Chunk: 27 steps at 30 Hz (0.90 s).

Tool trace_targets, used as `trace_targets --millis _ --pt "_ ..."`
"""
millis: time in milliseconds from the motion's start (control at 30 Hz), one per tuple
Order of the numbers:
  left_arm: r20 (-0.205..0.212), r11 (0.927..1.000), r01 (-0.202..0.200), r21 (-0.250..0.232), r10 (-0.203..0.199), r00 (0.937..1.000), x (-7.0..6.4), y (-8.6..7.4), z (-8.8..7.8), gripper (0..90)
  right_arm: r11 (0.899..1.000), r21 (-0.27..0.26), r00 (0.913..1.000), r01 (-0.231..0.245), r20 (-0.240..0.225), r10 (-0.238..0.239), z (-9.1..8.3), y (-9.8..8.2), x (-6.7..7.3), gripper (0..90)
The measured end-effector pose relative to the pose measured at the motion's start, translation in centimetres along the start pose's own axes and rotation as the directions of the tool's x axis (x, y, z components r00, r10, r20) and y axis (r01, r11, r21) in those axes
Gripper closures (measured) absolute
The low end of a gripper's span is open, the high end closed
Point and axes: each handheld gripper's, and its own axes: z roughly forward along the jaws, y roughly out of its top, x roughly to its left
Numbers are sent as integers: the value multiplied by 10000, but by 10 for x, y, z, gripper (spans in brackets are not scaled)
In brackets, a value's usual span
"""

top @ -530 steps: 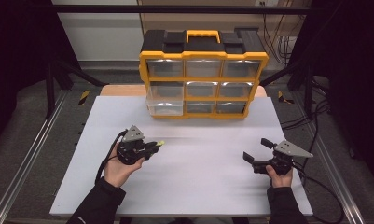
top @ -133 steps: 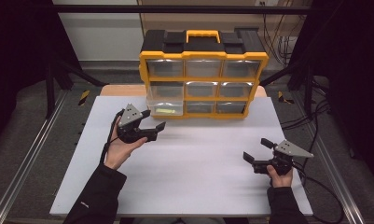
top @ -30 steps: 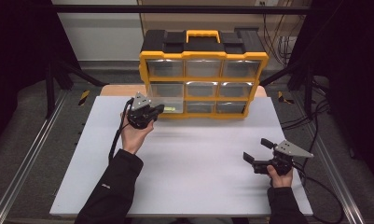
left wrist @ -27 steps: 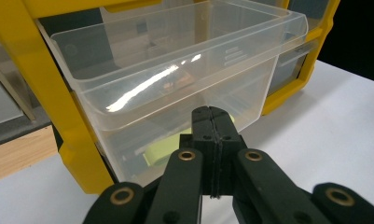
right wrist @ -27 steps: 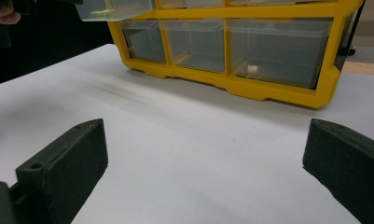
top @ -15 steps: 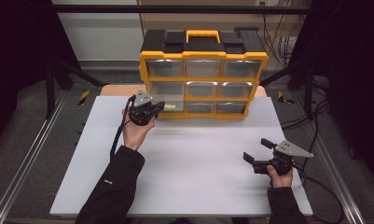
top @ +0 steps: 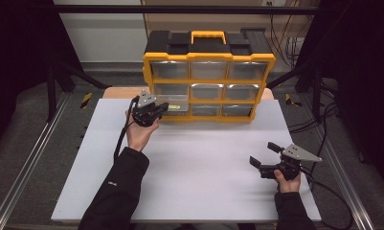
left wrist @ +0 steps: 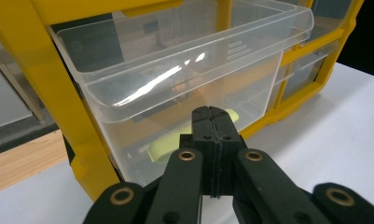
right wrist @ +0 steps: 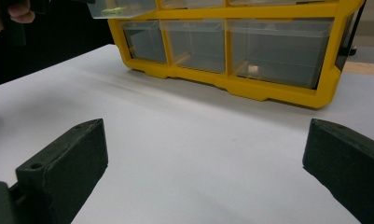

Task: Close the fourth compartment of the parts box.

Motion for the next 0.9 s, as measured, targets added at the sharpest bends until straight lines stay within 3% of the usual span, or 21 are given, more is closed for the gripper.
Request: trace_targets --millis 900 --pt "-315 9994 -233 251 240 9992 7 10 12 898 10000 -10 10000 -46 -5 46 0 0 0 5"
